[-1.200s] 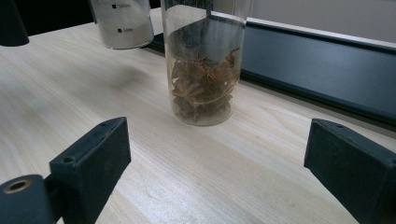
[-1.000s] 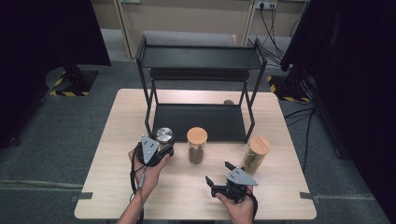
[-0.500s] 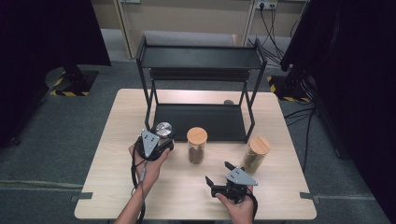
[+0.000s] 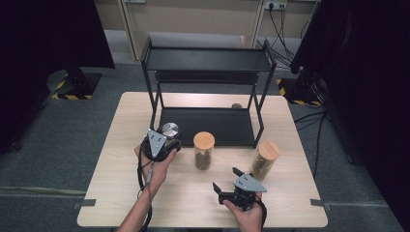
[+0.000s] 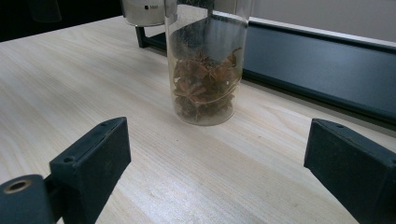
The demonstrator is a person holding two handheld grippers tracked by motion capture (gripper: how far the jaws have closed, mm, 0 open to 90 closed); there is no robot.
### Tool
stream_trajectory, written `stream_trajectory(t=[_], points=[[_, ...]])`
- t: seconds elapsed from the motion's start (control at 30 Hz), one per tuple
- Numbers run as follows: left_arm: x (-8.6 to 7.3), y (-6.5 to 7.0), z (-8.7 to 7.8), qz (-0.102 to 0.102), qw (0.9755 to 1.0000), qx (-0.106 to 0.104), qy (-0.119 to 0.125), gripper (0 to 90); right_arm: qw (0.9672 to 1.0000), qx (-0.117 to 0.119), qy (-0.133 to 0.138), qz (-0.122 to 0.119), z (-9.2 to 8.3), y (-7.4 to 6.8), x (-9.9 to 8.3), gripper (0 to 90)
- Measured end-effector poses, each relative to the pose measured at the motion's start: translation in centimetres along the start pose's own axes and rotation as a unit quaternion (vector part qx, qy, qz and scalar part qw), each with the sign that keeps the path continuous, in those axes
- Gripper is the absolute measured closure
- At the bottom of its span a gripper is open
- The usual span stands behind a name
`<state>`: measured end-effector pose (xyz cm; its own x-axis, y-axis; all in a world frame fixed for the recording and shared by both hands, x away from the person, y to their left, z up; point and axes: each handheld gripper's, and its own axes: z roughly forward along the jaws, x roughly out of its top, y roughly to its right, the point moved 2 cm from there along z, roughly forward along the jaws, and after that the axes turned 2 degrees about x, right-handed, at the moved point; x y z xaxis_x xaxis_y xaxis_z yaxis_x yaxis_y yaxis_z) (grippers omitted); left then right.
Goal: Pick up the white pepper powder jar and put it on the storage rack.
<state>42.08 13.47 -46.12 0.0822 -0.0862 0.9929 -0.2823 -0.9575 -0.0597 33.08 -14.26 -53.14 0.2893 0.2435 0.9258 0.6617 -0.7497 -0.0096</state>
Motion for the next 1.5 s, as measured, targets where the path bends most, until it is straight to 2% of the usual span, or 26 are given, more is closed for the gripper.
stream_trajectory(t=[0.53, 1.1, 1.2, 1.5], points=[[0.3, -0.2, 1.2, 0.003, 1.0, 0.007, -0.004, 34.8, 1.0, 0.0, 0.0, -0.001, 0.0, -0.1, 0.0, 7.1], [0.8, -0.5, 2.6, 0.016, 0.9998, 0.01, -0.005, 34.8, 1.0, 0.002, 0.0, -0.002, 0.0, -0.2, 0.0, 7.1], [0.8, -0.5, 2.8, 0.01, 0.9998, 0.013, -0.01, 34.8, 1.0, 0.002, 0.0, -0.002, 0.0, -0.2, 0.0, 7.1], [0.6, -0.7, 3.6, 0.008, 0.9998, 0.014, -0.015, 34.8, 1.0, 0.002, -0.001, -0.002, 0.0, -0.2, 0.0, 7.1]])
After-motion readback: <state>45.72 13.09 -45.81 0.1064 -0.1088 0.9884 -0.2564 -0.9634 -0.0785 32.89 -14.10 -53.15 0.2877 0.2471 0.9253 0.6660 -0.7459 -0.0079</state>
